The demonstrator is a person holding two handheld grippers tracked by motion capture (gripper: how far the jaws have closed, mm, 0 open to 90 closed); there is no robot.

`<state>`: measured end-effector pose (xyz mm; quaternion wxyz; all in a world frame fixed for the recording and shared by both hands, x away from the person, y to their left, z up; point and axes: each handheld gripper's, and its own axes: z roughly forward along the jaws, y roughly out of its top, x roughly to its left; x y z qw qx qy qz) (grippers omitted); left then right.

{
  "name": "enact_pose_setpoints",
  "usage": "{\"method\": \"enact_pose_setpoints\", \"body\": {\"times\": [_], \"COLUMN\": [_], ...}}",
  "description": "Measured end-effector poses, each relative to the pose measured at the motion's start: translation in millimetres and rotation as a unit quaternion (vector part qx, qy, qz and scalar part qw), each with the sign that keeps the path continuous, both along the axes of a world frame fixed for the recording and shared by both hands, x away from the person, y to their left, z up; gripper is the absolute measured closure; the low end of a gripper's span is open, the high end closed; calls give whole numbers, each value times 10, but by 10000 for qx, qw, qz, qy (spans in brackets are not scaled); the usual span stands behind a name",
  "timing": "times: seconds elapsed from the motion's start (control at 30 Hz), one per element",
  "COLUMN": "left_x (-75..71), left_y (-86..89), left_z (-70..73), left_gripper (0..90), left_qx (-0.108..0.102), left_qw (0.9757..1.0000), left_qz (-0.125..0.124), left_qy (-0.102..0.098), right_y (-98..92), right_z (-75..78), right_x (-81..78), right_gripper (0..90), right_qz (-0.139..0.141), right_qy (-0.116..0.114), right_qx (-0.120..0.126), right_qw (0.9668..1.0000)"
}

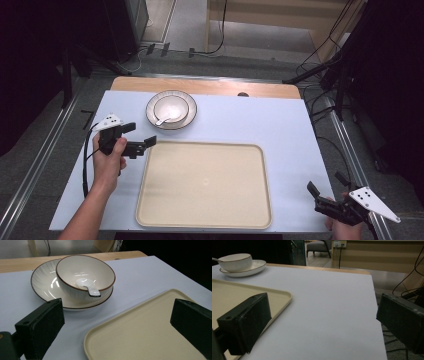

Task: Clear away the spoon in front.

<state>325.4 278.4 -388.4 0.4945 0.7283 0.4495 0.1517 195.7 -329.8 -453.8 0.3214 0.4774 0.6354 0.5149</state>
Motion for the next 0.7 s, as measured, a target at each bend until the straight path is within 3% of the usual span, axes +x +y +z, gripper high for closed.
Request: {"method": "enact_pose_setpoints", "body": {"times": [0.4,0.6,0.7], "left_x": [274,382,447], "left_y": [-106,-92,-109], "left_z": [8,13,9], "left_gripper": [0,90,160], "left_qx": [17,-39,65], "left_qw": [9999,9994,9989], "left_qz": [48,256,328], "left_qy": [112,235,330], "right_y": [5,4,5], "right_z": [-4,2,-3], "right_x": [9,6,11], "right_gripper": [0,0,0], "right_qz": [28,38,27], "right_qy": [-5,-16,-12], "right_qx": [12,-9,0], "right_qw": [10000,10000,10000]}}
